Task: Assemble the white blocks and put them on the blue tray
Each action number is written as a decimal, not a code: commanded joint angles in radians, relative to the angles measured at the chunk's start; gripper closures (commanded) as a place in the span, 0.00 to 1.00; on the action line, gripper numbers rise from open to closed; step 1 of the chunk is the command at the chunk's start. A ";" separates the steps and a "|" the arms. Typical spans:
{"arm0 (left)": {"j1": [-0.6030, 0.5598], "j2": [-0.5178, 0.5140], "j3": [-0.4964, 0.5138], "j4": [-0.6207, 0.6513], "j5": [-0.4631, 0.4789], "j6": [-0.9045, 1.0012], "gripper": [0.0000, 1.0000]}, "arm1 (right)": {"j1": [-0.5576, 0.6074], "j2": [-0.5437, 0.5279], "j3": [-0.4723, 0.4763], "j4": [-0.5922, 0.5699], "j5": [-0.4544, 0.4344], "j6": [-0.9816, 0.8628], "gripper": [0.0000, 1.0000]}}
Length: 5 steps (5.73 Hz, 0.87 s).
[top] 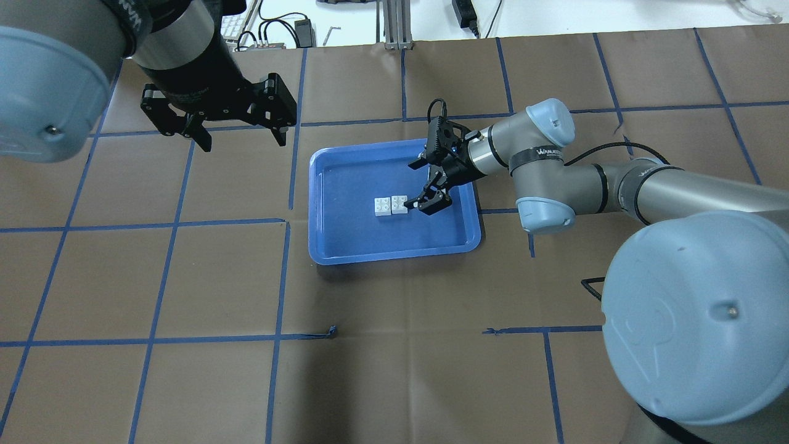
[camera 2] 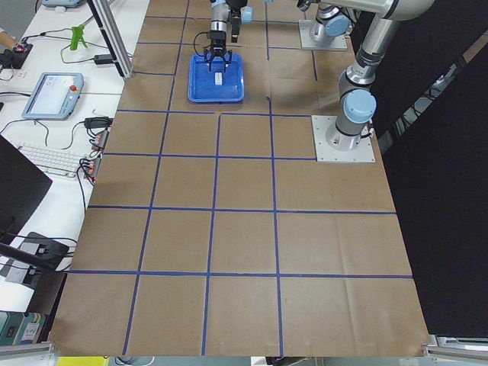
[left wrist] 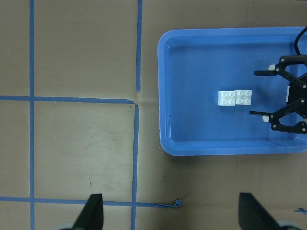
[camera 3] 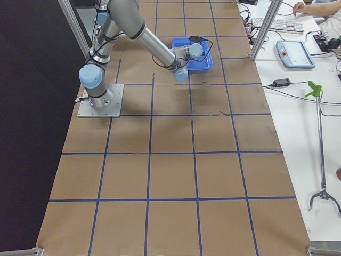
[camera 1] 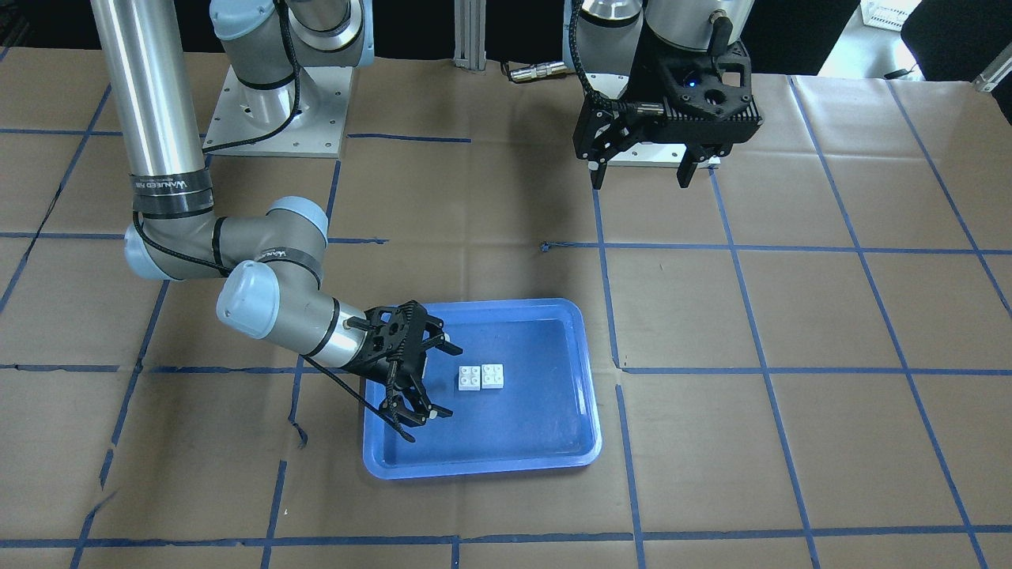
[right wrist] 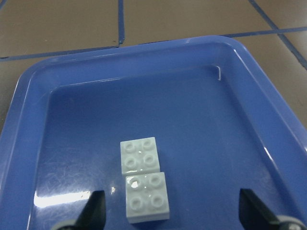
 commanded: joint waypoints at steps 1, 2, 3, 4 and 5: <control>0.000 -0.001 -0.001 0.000 0.000 0.000 0.01 | -0.005 -0.126 -0.010 0.094 -0.186 0.281 0.00; 0.000 0.001 -0.001 0.000 0.000 0.000 0.01 | -0.006 -0.196 -0.008 0.189 -0.293 0.423 0.00; 0.000 -0.001 -0.001 0.000 0.000 0.000 0.01 | -0.011 -0.259 -0.014 0.292 -0.399 0.512 0.00; 0.000 0.001 0.000 0.000 -0.002 0.000 0.01 | -0.014 -0.313 -0.016 0.360 -0.509 0.634 0.00; 0.000 0.001 0.000 0.000 -0.002 0.000 0.01 | -0.018 -0.370 -0.019 0.444 -0.620 0.853 0.00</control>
